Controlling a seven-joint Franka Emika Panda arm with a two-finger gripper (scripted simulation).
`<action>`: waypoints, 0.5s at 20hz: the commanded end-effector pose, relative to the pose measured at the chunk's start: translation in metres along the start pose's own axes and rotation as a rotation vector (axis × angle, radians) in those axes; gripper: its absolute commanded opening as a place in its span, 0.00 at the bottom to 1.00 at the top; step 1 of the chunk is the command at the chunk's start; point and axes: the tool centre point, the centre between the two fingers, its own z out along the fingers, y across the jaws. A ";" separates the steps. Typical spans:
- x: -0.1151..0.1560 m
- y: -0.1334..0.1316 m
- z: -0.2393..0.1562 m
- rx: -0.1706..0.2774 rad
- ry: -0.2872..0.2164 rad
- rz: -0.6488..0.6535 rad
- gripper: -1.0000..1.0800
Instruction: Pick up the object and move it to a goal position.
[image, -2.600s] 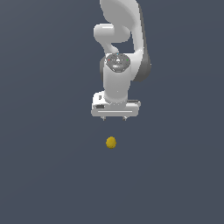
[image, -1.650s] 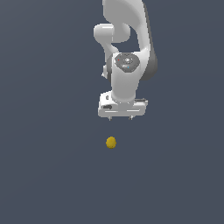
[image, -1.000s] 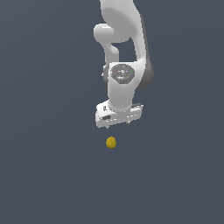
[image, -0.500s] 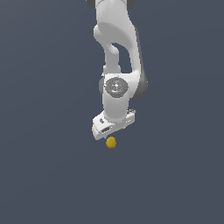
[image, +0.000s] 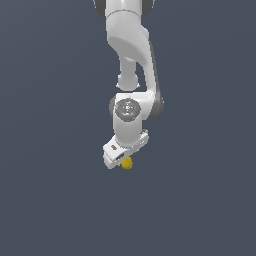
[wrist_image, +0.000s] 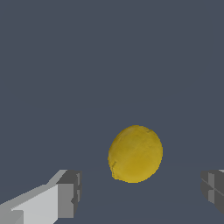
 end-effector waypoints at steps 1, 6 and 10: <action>0.001 0.003 0.003 -0.001 0.003 -0.027 0.96; 0.001 0.005 0.007 -0.001 0.004 -0.049 0.96; 0.001 0.005 0.008 -0.001 0.004 -0.045 0.96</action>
